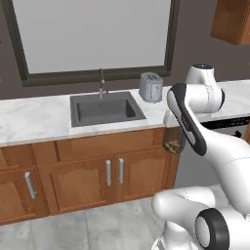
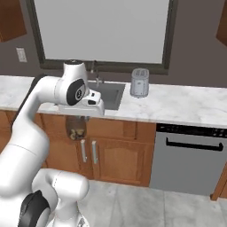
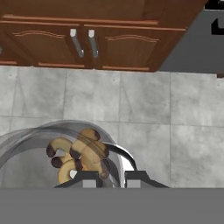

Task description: Pick the jar and glass cup and place them in the sink. Then turn on the water.

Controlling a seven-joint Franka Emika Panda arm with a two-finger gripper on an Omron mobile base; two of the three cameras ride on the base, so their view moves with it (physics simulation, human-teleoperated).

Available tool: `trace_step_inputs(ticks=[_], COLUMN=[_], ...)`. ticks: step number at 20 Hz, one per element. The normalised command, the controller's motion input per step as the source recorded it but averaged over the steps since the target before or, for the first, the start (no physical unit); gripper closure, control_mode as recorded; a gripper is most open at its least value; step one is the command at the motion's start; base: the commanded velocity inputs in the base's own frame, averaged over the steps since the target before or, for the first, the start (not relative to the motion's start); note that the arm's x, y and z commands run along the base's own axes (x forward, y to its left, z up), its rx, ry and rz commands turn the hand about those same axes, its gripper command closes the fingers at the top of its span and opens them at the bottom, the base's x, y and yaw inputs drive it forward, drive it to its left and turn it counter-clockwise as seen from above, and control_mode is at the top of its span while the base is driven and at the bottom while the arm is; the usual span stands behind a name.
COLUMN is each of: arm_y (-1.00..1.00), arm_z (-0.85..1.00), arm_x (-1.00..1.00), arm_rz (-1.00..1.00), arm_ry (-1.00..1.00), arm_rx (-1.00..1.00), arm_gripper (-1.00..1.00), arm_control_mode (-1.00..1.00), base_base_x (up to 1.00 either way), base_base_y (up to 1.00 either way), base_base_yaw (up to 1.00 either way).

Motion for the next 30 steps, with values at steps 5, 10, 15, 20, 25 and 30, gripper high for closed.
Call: trace_step_inputs(ticks=[5, 10, 15, 20, 25, 30], arm_y=[0.00, 0.00, 0.00, 0.00, 0.00, 0.00], arm_z=[0.00, 0.00, 0.00, 0.00, 0.00, 0.00], arm_x=[0.00, 0.00, 0.00, 0.00, 0.00, 0.00], arm_rz=[0.00, 0.00, 0.00, 0.00, 0.00, 0.00], arm_ry=[0.00, 0.00, 0.00, 0.00, 0.00, 0.00], arm_rx=[0.00, 0.00, 0.00, 0.00, 0.00, 0.00], arm_gripper=[1.00, 1.00, 1.00, 1.00, 1.00, 1.00], arm_control_mode=[1.00, 1.00, 1.00, 1.00, 1.00, 1.00], base_base_x=[0.57, 0.55, 0.47, 0.43, 0.43, 0.46], base_base_y=[-0.22, -0.20, -0.37, -0.41, -0.34, -0.22], base_base_yaw=[-0.03, -0.01, -0.02, 0.00, 0.00, 0.00])
